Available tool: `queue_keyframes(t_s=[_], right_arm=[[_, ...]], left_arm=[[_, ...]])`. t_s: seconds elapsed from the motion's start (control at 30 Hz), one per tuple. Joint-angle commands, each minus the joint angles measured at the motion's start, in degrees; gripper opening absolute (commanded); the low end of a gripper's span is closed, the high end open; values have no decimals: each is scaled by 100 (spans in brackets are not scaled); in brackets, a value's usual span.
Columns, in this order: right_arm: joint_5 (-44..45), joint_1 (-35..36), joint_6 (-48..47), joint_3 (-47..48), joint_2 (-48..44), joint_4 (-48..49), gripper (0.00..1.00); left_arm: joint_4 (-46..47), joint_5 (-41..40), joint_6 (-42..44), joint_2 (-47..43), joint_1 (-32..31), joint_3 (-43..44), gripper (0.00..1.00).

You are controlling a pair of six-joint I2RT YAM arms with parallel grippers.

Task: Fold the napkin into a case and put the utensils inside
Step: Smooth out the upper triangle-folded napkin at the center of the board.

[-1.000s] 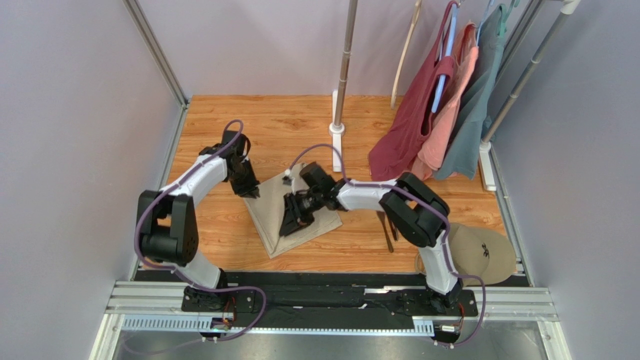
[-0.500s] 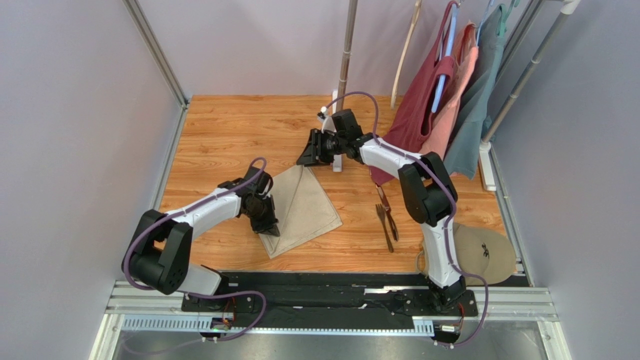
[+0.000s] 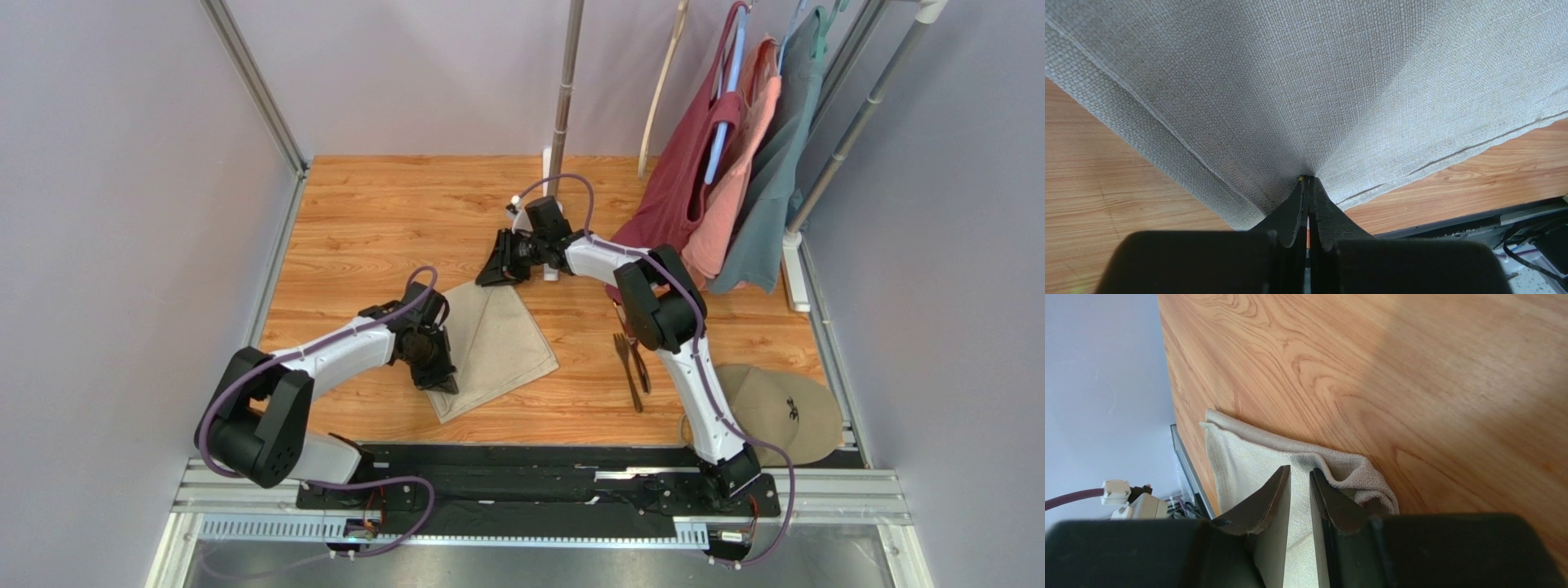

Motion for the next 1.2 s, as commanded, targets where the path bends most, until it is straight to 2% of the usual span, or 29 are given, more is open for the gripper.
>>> queue_keyframes(t_s=[0.0,0.23,0.4,0.47,0.5,0.57,0.6,0.67,0.73,0.77,0.87,0.9,1.0,1.17], right_arm=[[0,-182,165,268,169,455,25],[-114,-419,113,672,679,323,25],[-132,-411,-212,1314,785,-335,29],[17,-384,-484,1437,671,-746,33],[44,-384,-563,1498,531,-871,38],[97,-288,-713,1473,329,-1108,43],[132,-253,-783,1447,119,-1231,49],[386,-87,-1037,1429,-67,-1634,54],[527,28,-1144,1298,-357,-1786,59],[597,159,-1275,1227,-471,-1952,60],[1098,440,-1513,885,-945,-2259,66],[1195,512,-1705,797,-1051,-2330,67],[1599,775,-2004,480,-1447,-2621,70],[1968,1109,-2172,-256,-2017,-2814,72]], left_arm=[[-95,-264,-254,-137,-44,-202,0],[-139,-264,-422,-225,-52,-300,0],[-104,-36,-212,-574,-52,-256,0],[-234,-61,-167,-900,-52,-63,10],[-331,-113,-89,-1223,-35,68,26],[-718,-280,35,-1419,174,604,40],[-832,-272,174,-1481,315,780,53],[-982,-98,342,-1438,901,1167,57],[-1035,8,597,-1123,1334,1404,58],[-1044,96,693,-956,1763,1493,58],[-1184,36,1150,45,2362,1975,59],[-1176,18,1369,578,2452,2116,59],[-1123,-306,1686,1424,2558,2696,59],[-1115,-351,1802,2244,2593,3304,59]])
